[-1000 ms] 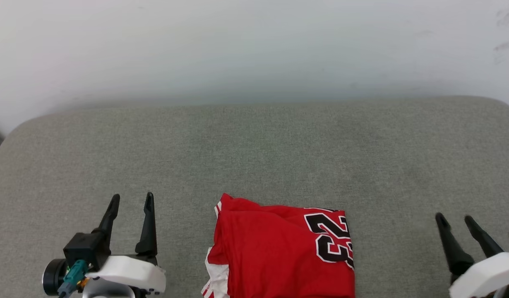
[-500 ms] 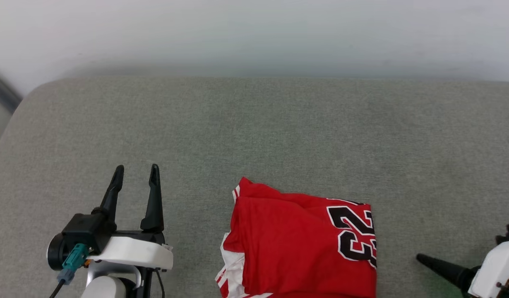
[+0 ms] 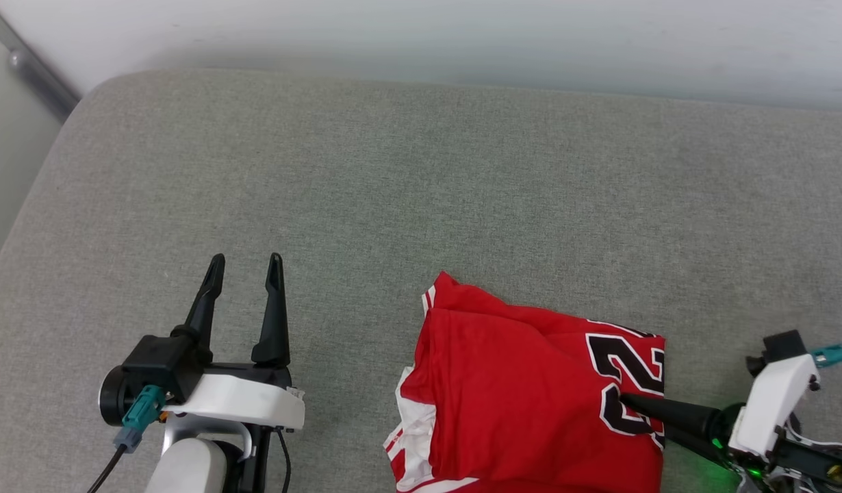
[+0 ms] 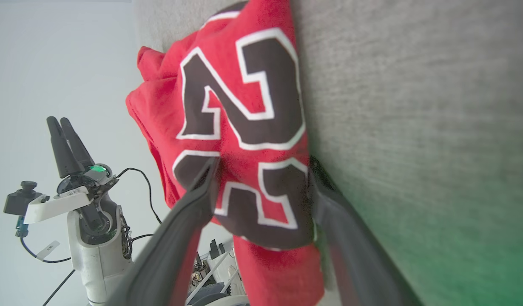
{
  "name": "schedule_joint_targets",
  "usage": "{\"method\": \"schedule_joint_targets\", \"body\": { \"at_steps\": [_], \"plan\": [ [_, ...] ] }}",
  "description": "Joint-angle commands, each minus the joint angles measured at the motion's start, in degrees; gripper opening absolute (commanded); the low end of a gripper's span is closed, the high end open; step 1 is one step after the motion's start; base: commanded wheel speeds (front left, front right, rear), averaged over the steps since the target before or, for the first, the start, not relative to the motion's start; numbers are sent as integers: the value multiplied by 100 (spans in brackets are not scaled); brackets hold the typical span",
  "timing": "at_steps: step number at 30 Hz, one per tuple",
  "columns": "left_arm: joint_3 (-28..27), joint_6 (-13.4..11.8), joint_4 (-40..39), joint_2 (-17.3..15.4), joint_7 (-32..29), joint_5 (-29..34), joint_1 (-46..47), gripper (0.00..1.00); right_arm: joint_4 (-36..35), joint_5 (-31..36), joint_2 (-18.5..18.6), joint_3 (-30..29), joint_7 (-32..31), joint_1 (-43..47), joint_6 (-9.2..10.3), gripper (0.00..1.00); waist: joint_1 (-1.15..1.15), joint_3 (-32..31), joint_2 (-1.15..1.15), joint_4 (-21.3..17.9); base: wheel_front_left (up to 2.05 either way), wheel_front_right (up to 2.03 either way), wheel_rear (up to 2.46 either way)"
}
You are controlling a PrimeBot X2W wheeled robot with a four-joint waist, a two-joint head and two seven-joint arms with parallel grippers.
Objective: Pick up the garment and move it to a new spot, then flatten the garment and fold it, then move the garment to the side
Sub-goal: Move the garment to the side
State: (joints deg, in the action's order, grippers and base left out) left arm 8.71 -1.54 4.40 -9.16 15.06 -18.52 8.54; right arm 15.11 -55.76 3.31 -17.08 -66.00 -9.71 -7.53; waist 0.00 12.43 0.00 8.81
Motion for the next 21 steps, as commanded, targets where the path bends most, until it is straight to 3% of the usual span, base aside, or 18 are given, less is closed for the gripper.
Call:
{"method": "schedule_joint_targets", "body": {
  "at_steps": [1,2,4,5,8,13,21],
  "plan": [
    [-35,32,32,30,13,51,52,100,226,-84,-71,150,40,-14,8,100,0,9,0,20,0,0,0],
    [-57,48,49,42,14,86,60,100,301,-119,-74,215,97,-36,8,56,0,-4,0,24,0,0,0],
    [-87,81,82,77,14,134,58,100,383,-140,-79,351,190,-91,8,10,0,-38,0,21,0,0,0],
    [-101,94,87,89,14,168,47,100,404,-119,-78,399,235,-110,8,0,0,-67,0,13,0,0,0],
    [-144,135,116,129,14,236,-36,100,264,14,-34,564,423,-170,6,0,0,-195,0,-42,0,0,0],
    [-230,184,82,157,14,339,-201,100,-152,655,444,1117,999,-192,6,0,0,-478,0,-332,0,0,0],
    [-265,231,-126,161,13,489,-322,100,-270,1682,1184,1716,1467,-430,6,0,0,-483,0,-1104,0,0,0]
  ]
}}
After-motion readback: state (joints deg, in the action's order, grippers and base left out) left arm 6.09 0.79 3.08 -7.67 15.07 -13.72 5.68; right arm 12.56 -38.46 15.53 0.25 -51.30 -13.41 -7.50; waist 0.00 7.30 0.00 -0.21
